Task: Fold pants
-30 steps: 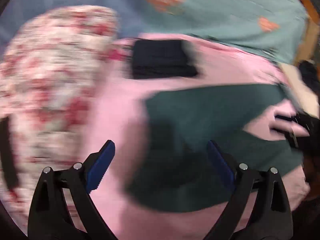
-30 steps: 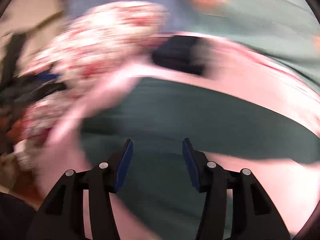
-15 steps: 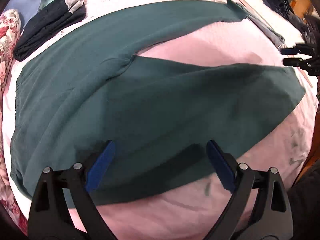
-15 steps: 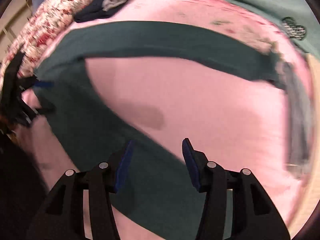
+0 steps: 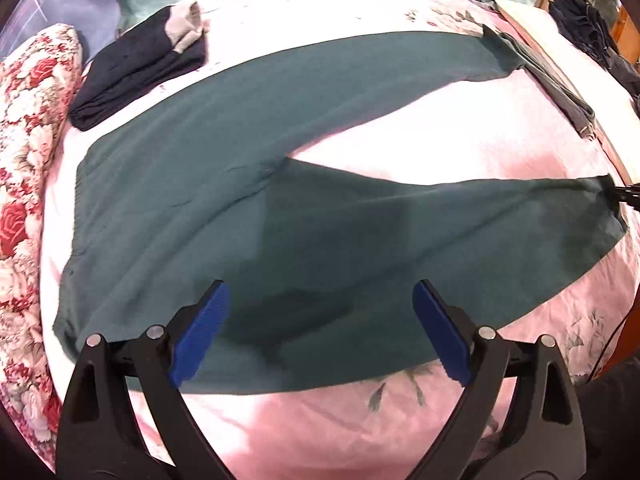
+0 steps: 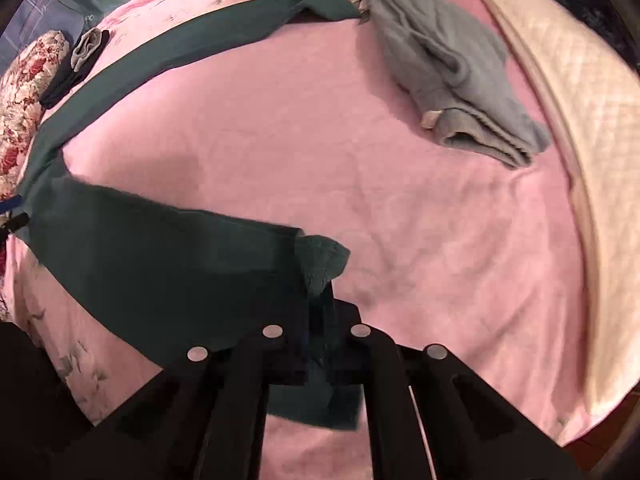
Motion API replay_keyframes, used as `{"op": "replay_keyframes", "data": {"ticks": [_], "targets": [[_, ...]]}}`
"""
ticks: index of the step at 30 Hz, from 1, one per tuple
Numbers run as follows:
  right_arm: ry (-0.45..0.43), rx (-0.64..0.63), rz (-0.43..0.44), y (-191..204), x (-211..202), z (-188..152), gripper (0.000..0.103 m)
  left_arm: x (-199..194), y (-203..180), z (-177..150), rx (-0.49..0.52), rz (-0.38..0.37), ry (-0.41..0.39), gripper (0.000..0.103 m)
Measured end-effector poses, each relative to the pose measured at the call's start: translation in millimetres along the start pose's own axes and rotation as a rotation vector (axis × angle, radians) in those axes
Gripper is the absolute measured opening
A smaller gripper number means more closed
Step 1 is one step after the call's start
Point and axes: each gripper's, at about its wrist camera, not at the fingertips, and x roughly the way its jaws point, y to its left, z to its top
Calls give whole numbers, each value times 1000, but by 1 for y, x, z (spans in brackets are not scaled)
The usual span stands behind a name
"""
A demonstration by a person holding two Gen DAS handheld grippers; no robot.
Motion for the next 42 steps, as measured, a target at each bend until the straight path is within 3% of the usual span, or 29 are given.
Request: {"op": "replay_keyframes", "data": {"ticks": [4,8,10,12,14,16,19,20,23,25,30,34,37,38,40,41,42], "targets": [[-8,51,4,-19,-24,-14,4,-1,14,-5,-16,26,17,94],[30,40,-110,-38,-27,-30,7,-1,24,-8,-34,35,14,94],[58,14,-151,-37,-22,-34,18,-1,34,-6,-35,52,18,94],[47,-40,-292,-28,-26,-24,46,-12,58,-2,-47,94,-18,94],[-29,-43,-408,-20,-45,-6,48,-23,88,5,-71,125,-51,94],[-124,-79,-363,5,-66,25,48,-28,123,16,-96,150,-81,94],[-217,-223,-162,59,-73,80,51,-19,182,45,-102,192,-109,94],[-222,-310,-61,91,-64,107,51,-9,206,58,-103,169,-104,94],[-213,-544,135,171,-29,172,51,20,257,85,-111,72,-65,94],[-171,-663,189,220,-1,214,51,40,280,98,-98,29,-37,92],[-47,-840,232,313,68,288,51,71,300,114,-27,-58,5,91],[46,-909,199,339,106,312,51,88,300,115,49,-83,42,79],[99,-950,193,344,119,313,52,87,298,112,100,-88,25,75],[107,-963,194,344,119,312,52,86,296,112,115,-102,24,69],[134,-987,186,345,120,311,46,85,294,113,137,-140,34,47],[143,-1008,172,346,121,309,43,85,291,114,159,-153,39,44],[147,-1052,138,349,121,305,34,84,286,115,194,-157,42,35]]}}
